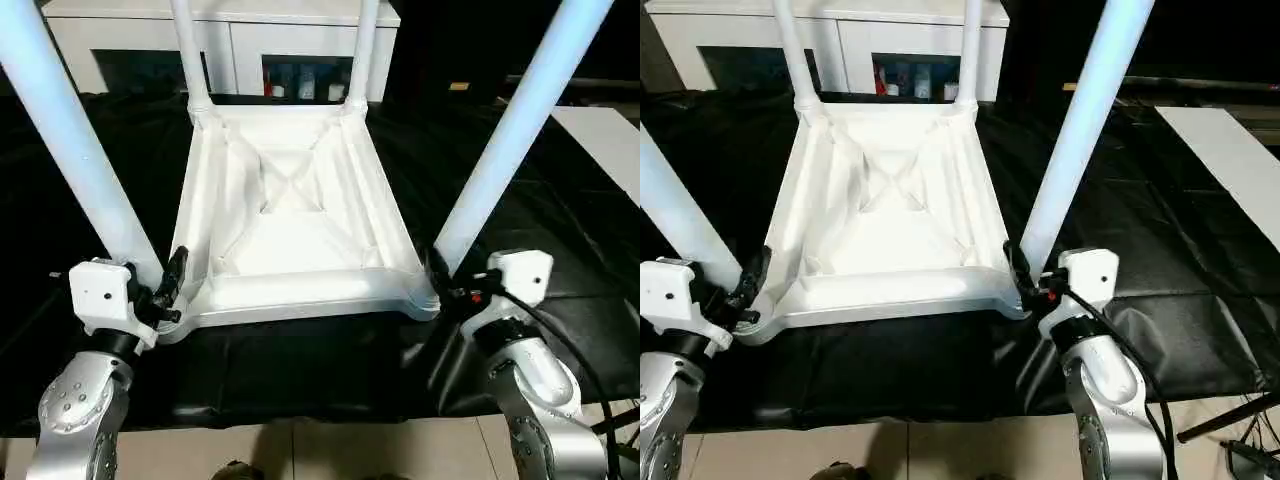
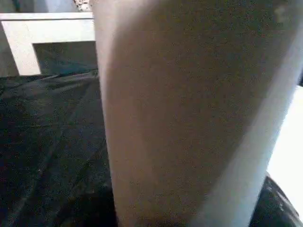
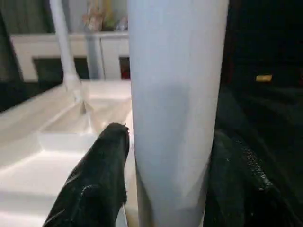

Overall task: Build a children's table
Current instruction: Flip table

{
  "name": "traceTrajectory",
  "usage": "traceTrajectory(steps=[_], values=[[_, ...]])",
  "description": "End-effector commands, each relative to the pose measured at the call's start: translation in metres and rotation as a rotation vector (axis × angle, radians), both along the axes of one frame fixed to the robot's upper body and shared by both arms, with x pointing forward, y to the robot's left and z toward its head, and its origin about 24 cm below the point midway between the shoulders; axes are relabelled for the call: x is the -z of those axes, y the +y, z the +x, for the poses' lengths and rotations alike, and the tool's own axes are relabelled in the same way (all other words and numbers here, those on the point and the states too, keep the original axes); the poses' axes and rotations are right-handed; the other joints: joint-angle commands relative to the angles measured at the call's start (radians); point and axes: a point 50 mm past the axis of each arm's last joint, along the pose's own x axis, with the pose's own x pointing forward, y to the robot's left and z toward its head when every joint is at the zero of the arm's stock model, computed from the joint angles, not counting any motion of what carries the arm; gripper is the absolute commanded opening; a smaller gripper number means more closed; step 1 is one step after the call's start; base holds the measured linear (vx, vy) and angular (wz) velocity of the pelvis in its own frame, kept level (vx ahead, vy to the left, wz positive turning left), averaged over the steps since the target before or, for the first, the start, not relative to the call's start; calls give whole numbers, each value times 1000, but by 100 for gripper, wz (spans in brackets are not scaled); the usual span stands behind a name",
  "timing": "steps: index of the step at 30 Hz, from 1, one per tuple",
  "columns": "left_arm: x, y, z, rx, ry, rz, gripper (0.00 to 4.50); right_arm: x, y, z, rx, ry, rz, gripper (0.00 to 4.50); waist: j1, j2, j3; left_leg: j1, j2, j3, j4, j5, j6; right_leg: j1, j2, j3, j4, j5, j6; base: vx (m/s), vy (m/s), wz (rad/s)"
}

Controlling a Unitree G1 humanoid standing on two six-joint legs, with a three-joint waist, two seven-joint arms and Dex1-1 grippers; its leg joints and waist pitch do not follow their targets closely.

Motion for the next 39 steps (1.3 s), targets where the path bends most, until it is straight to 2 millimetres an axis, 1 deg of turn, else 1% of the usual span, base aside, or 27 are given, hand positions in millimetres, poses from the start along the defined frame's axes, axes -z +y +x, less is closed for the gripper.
traceTrajectory(steps=[1, 2, 3, 4, 6, 8, 9, 11, 12, 13, 14, 17, 18, 23, 24, 26, 29, 31, 33, 34, 35, 36, 38, 39], values=[[-13, -8, 6, 41, -58, -14, 198, -12, -4, -1, 34, -59, 44, 294, -5, 23, -54, 27, 32, -25, -88, -346, -44, 17, -31, 29, -75, -153, -109, 0, 0, 0], [-13, -7, 6, 39, -59, -18, 198, -14, -6, -2, 51, -71, 51, 305, -4, 28, -54, 26, 32, -27, -88, -347, -44, 18, -32, 28, -74, -150, -111, 0, 0, 0], [-13, -7, 6, 38, -58, -20, 198, -16, -7, -2, 63, -80, 54, 311, -5, 25, -55, 27, 33, -26, -88, -344, -46, 18, -31, 28, -74, -146, -110, 0, 0, 0], [-13, -7, 6, 34, -56, -31, 198, -22, -11, -4, 67, -124, 81, 313, -4, 32, -55, 28, 32, -27, -88, -344, -48, 18, -32, 28, -72, -141, -112, 0, 0, 0], [-13, -6, 7, 33, -56, -34, 198, -24, -11, -5, 58, -139, 91, 313, -5, 27, -55, 27, 33, -27, -88, -347, -45, 21, -32, 27, -73, -134, -110, 0, 0, 0], [-14, -8, 8, 29, -55, -62, 198, -30, -9, -8, 25, -185, 100, 313, -5, 31, -54, 28, 33, -27, -87, -355, -43, 19, -32, 27, -73, -142, -115, 0, 0, 0], [-14, -9, 8, 30, -55, -65, 198, -30, -7, -9, 1, -192, 93, 313, -5, 29, -53, 27, 33, -26, -87, -355, -43, 20, -32, 27, -75, -147, -116, 0, 0, 0], [-16, -12, 9, 35, -65, -58, 198, -32, -7, -11, 27, -230, 36, 313, -5, 26, -54, 25, 32, -26, -86, -342, -41, 22, -33, 27, -75, -147, -116, 0, 0, 0], [-16, -12, 10, 35, -66, -57, 198, -33, -7, -11, 34, -234, 29, 313, -5, 27, -53, 25, 33, -26, -87, -342, -41, 21, -34, 27, -75, -152, -116, 0, 0, 0], [-16, -13, 10, 36, -65, -57, 198, -32, -12, -9, 98, -229, 38, 313, -5, 26, -53, 25, 32, -26, -87, -343, -40, 21, -33, 27, -76, -163, -115, 0, 0, 0], [-16, -13, 10, 36, -63, -56, 198, -31, -14, -8, 116, -225, 48, 313, -6, 27, -52, 26, 31, -26, -87, -350, -41, 19, -32, 28, -76, -176, -114, 0, 0, 0], [-13, -13, 10, 27, -48, -56, 198, -40, -20, -8, 167, -289, 13, 313, -6, 28, -54, 27, 32, -26, -87, -351, -45, 19, -32, 27, -76, -173, -107, 0, 0, 0], [-13, -13, 11, 24, -45, -55, 198, -48, -21, -9, 165, -340, -9, 313, -6, 28, -55, 27, 31, -26, -87, -346, -44, 20, -32, 27, -75, -165, -106, 0, 0, 0], [-10, -11, 13, 14, -31, -60, 198, -59, -13, -12, 106, -417, -23, 313, -6, 30, -56, 26, 31, -25, -84, -335, -33, 21, -32, 27, -74, -143, -105, 0, 0, 0], [-10, -11, 13, 13, -28, -66, 198, -62, -8, -15, 77, -440, -34, 313, -7, 31, -58, 26, 30, -26, -83, -329, -32, 23, -31, 26, -72, -134, -109, 0, 0, 0], [-9, -11, 13, 11, -26, -70, 198, -62, -4, -18, 55, -450, -43, 313, -7, 31, -57, 25, 30, -27, -84, -328, -30, 24, -30, 26, -72, -129, -111, 0, 0, 0], [-9, -9, 14, -4, -22, -111, 197, -51, 13, -30, -78, -460, -129, 313, -4, 32, -56, 26, 33, -26, -84, -342, -31, 24, -33, 26, -75, -143, -112, 0, 0, 0], [-9, -9, 14, -8, -24, -130, 197, -45, 21, -36, -147, -468, -185, 313, -6, 30, -55, 23, 32, -27, -85, -362, -30, 25, -33, 26, -78, -167, -115, 0, 0, 0], [-10, -8, 14, -10, -36, -178, 197, -33, 23, -36, -173, -400, -168, 313, -8, 29, -55, 23, 31, -28, -86, -381, -24, 24, -34, 27, -79, -199, -116, 0, 0, 0], [-11, -8, 14, -13, -44, -207, 197, -26, 24, -34, -193, -339, -145, 313, -9, 27, -53, 24, 32, -28, -86, -392, -20, 22, -34, 27, -81, -220, -116, 0, 0, 0], [-11, -8, 14, -13, -44, -207, 197, -26, 24, -34, -193, -339, -145, 313, -9, 27, -53, 24, 31, -29, -86, -395, -19, 22, -34, 27, -82, -228, -117, 0, 0, 0], [-13, -9, 13, -1, -61, -287, 197, -11, 25, -30, -215, -224, -127, 313, -10, 26, -54, 23, 32, -30, -86, -394, -19, 23, -33, 27, -82, -225, -121, 0, 0, 0], [-14, -11, 12, 15, -70, -333, 197, -2, 26, -27, -232, -147, -114, 313, -11, 25, -55, 22, 31, -30, -85, -388, -14, 25, -32, 27, -80, -211, -131, 0, 0, 0], [-14, -14, 12, 32, -72, -384, 197, 2, 26, -24, -239, -112, -97, 313, -12, 23, -55, 21, 30, -30, -85, -382, -14, 26, -32, 26, -79, -206, -133, 0, 0, 0]])
